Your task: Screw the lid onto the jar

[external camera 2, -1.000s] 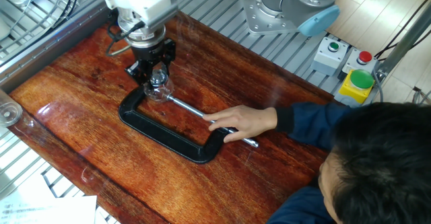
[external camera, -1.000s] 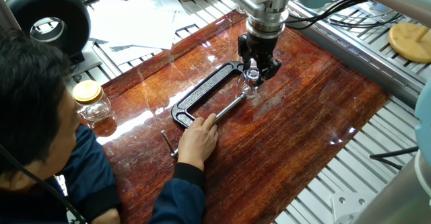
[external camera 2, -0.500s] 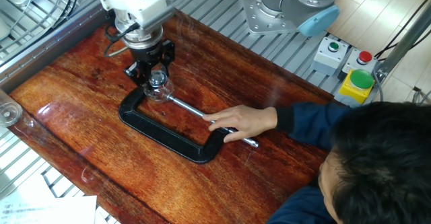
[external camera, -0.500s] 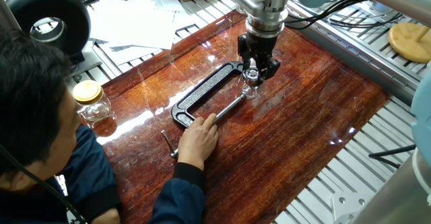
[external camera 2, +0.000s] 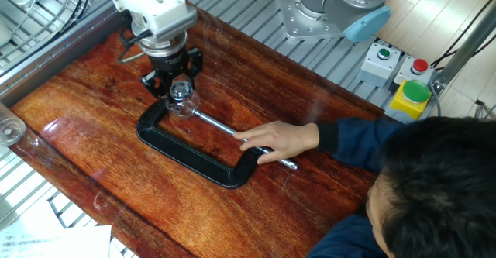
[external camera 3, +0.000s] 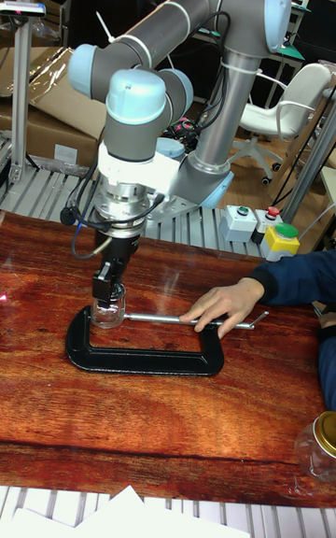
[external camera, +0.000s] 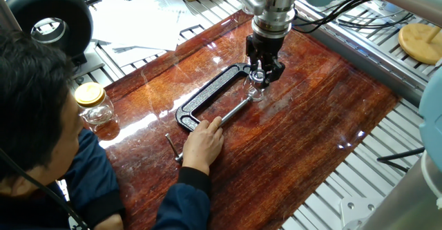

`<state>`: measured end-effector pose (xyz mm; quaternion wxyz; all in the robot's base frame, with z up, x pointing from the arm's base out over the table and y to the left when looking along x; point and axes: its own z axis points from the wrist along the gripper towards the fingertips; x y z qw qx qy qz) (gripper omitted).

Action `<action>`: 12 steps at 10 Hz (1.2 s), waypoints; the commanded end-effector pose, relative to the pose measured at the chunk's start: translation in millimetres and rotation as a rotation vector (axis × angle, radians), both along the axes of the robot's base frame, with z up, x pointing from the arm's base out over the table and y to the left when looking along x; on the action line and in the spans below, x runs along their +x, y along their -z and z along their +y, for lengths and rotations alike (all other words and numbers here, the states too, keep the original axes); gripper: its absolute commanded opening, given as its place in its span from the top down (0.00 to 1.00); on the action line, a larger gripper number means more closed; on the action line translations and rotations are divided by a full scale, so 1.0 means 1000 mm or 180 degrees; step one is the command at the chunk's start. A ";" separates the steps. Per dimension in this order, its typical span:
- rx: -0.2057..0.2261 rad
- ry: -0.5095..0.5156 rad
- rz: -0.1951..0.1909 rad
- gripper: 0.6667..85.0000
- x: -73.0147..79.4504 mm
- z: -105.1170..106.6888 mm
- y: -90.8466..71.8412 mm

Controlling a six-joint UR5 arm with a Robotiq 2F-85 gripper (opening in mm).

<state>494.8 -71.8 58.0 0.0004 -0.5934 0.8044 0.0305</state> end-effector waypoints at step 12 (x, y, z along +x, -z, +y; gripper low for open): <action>0.0074 0.1190 0.0103 0.52 0.002 0.006 -0.001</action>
